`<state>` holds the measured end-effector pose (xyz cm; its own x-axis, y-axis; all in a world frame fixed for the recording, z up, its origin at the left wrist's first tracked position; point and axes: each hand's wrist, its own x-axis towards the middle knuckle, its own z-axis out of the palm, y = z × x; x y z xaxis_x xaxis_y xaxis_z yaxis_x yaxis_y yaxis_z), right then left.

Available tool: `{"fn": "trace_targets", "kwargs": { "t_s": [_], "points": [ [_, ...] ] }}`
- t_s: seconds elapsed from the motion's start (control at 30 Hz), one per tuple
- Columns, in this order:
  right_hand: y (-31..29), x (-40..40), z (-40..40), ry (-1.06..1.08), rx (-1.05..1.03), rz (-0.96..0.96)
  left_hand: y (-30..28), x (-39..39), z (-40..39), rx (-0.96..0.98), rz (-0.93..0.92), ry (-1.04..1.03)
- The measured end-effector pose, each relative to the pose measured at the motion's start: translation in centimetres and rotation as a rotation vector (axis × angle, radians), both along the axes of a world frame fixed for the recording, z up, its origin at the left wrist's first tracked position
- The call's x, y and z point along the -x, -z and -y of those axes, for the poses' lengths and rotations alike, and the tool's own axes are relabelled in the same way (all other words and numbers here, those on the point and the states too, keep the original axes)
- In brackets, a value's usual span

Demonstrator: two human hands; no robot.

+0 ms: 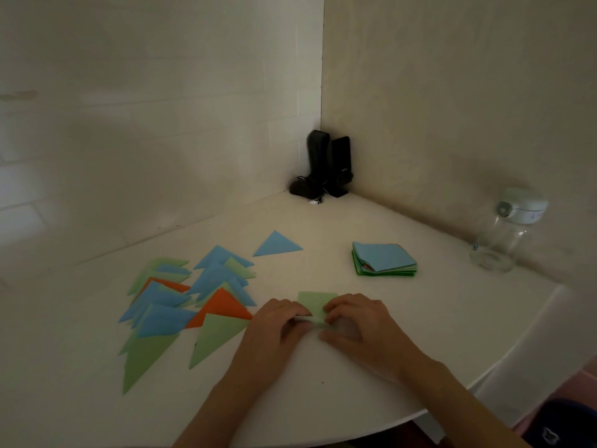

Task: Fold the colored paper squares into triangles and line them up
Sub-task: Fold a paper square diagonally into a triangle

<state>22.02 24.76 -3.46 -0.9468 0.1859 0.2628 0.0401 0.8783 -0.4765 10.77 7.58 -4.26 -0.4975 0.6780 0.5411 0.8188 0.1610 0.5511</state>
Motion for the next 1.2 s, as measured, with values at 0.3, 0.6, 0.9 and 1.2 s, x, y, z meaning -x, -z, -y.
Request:
{"fn": "trace_targets", "kwargs": {
  "t_s": [0.3,0.6,0.9,1.2],
  "points": [
    [0.5,0.9,0.8,0.153,0.018,-0.086,0.0,0.1,-0.9,-0.040,0.213,-0.171],
    [0.3,1.6,0.7,0.248,0.190,-0.125,0.8,0.3,-1.9,0.017,0.204,-0.244],
    [-1.7,2.0,-0.3,0.207,0.369,0.152,0.3,1.0,-1.1,0.004,0.239,-0.192],
    [-2.3,1.9,-1.2,0.098,0.340,0.145,-0.3,1.4,-1.0,0.051,0.180,-0.031]
  ]
}}
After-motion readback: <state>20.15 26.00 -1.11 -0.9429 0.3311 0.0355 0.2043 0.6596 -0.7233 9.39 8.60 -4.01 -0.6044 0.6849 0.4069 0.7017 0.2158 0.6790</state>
